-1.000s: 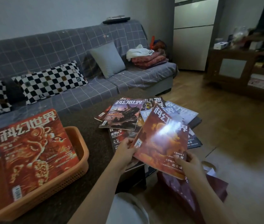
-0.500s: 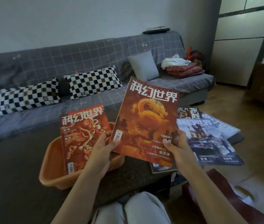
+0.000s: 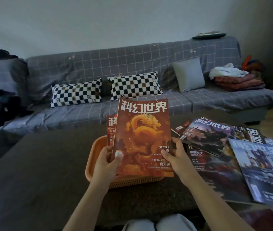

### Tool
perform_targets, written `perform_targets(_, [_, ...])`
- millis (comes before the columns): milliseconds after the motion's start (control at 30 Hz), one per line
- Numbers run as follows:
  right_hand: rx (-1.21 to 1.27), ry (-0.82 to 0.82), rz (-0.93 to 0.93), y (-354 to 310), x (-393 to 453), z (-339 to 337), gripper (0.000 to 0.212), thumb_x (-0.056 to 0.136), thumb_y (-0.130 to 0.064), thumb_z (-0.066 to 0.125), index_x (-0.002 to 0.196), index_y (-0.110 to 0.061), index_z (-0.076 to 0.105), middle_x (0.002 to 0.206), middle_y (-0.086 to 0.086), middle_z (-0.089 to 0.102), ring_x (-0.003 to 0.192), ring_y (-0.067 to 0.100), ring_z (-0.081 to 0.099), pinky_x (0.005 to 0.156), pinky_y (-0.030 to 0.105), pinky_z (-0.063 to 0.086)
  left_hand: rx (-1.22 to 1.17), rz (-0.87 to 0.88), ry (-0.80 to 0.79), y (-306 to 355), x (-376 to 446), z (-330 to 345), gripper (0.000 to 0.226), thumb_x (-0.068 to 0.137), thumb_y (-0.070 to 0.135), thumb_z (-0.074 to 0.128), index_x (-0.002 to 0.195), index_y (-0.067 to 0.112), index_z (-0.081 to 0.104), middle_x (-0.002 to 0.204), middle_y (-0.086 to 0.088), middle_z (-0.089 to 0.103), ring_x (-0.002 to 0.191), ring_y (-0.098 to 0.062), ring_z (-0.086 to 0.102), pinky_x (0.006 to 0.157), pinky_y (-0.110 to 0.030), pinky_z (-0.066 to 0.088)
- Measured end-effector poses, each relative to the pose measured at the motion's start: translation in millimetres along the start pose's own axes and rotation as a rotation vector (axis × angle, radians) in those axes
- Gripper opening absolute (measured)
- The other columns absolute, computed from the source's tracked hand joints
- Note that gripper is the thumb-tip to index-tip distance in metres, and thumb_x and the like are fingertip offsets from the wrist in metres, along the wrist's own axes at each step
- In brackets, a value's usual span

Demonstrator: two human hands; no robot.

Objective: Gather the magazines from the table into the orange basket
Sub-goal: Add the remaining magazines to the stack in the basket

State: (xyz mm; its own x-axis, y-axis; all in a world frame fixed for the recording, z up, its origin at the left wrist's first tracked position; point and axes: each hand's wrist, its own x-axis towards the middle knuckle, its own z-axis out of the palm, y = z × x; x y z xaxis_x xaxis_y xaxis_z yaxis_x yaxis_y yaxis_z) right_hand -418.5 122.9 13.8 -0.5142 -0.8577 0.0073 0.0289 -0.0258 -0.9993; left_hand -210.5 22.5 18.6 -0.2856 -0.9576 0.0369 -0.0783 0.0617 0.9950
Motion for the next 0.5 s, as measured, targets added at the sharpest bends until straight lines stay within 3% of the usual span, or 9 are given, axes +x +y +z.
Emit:
perform_targets(134, [-0.166, 0.009, 0.035, 3.2, 18.5, 12.8, 0.041, 0.091, -0.023, 0.059, 0.124, -0.035, 0.037, 0.112, -0.002, 0.064, 0.090, 0.015, 0.068, 0.078, 0.039, 0.056, 0.309, 0.083, 0.080, -12.0, 9.1, -2.2, 0.019, 0.088, 0.032, 0.065, 0.102, 0.040, 0.054, 0.094, 0.015, 0.066, 0.083, -0.006, 0.066, 0.061, -0.021, 0.052])
perform_targets(234, [-0.347, 0.010, 0.009, 2.0, 36.3, 19.4, 0.051, 0.092, -0.026, 0.056, 0.136, -0.031, 0.033, 0.119, -0.003, 0.061, 0.084, 0.004, 0.064, 0.062, 0.020, 0.051, 0.485, 0.055, 0.106, -19.0, 19.4, -5.3, 0.043, 0.086, 0.036, 0.067, 0.124, 0.023, 0.053, 0.108, 0.008, 0.065, 0.094, -0.013, 0.064, 0.074, -0.032, 0.056])
perform_targets(300, [-0.487, 0.013, -0.047, 2.6, 44.5, 23.0, 0.051, 0.092, -0.025, 0.056, 0.137, -0.030, 0.033, 0.120, -0.002, 0.061, 0.079, 0.000, 0.059, 0.059, 0.015, 0.045, 0.615, 0.050, 0.147, -22.3, 24.3, -5.6, 0.055, 0.083, 0.039, 0.070, 0.130, 0.019, 0.051, 0.116, 0.002, 0.063, 0.100, -0.018, 0.062, 0.082, -0.037, 0.055])
perform_targets(367, [-0.614, 0.036, -0.096, 5.0, 47.6, 27.3, 0.052, 0.092, -0.024, 0.056, 0.138, -0.029, 0.033, 0.122, -0.002, 0.060, 0.085, 0.005, 0.059, 0.067, 0.016, 0.047, 0.637, 0.047, 0.194, -24.3, 25.0, -4.0, 0.060, 0.081, 0.041, 0.072, 0.133, 0.021, 0.048, 0.120, 0.002, 0.062, 0.101, -0.016, 0.060, 0.082, -0.035, 0.054])
perform_targets(501, [-0.826, 0.160, -0.162, 19.0, 48.3, 37.1, 0.053, 0.089, -0.028, 0.059, 0.138, -0.023, 0.037, 0.133, -0.001, 0.046, 0.121, 0.015, 0.048, 0.096, 0.029, 0.041, 0.573, 0.067, 0.239, -26.4, 24.5, -4.0, 0.061, 0.083, 0.035, 0.071, 0.138, 0.027, 0.045, 0.128, 0.003, 0.057, 0.106, -0.014, 0.058, 0.086, -0.034, 0.052])
